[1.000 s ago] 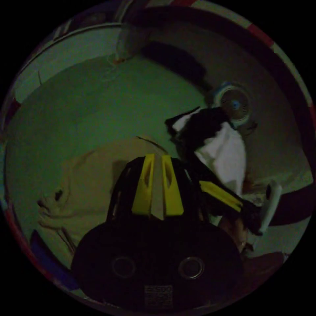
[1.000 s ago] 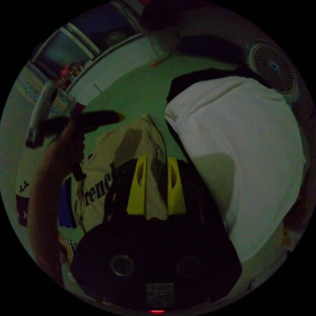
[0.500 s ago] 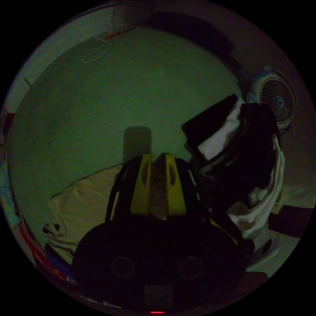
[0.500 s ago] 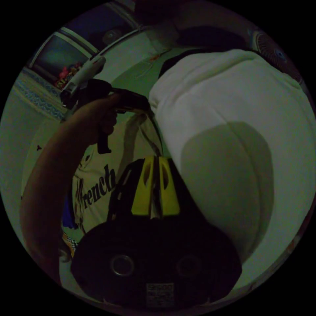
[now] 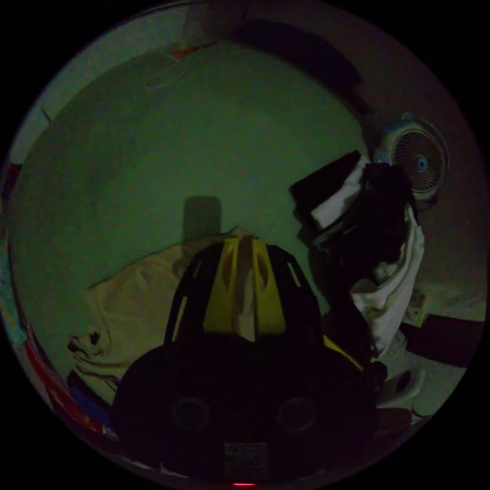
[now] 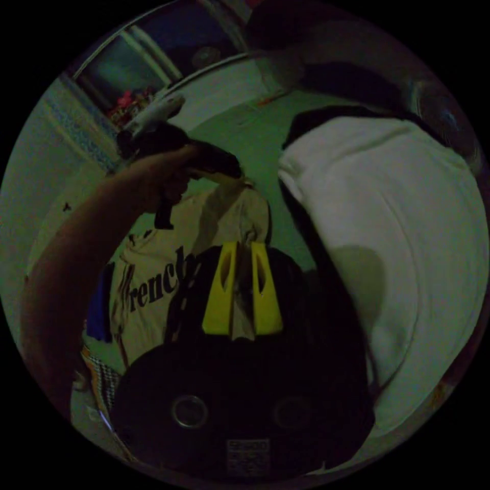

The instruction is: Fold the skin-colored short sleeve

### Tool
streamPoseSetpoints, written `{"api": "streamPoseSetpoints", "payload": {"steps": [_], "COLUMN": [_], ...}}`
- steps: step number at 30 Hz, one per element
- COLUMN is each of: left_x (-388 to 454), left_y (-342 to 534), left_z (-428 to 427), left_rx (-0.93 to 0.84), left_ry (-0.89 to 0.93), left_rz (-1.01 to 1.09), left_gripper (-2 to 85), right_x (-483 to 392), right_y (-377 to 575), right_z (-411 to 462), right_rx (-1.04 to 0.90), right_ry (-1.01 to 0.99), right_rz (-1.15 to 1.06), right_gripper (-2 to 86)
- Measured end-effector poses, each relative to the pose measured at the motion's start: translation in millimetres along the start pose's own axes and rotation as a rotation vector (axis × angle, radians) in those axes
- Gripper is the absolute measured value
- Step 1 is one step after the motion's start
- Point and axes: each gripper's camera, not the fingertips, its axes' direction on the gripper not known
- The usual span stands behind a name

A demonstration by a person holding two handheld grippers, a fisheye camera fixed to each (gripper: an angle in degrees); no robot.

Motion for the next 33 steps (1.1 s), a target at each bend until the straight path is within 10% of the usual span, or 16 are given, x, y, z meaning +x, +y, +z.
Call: {"api": "streamPoseSetpoints", "payload": {"steps": [10,14,20,24,33], "left_x": [-21.1,-39.4,-110.6,-202.3,-268.1], "left_y": [-58.4,-60.4,-30.9,11.3,65.8], "left_z": [12.3,1.5,-28.3,-8.6,-24.2], "left_rx": [0.0,0.065,0.328,0.406,0.392], "left_ry": [-0.113,-0.081,0.247,0.597,0.39], "left_rz": [0.077,0.1,0.143,0.03,-0.059], "left_gripper": [7.2,6.7,6.7,6.0,8.1], "right_x": [34.0,34.9,26.3,26.4,56.5], "right_y": [-12.6,-11.4,-17.4,-23.4,-39.2], "right_z": [19.2,-6.9,-0.4,11.5,12.7], "right_rx": [-0.149,0.069,-0.045,-0.089,-0.071], "right_ry": [0.081,0.016,-0.353,-0.126,-0.073], "right_rz": [0.068,-0.022,-0.207,-0.148,0.133], "right_gripper": [0.9,-1.1,-1.2,-1.2,1.3]}}
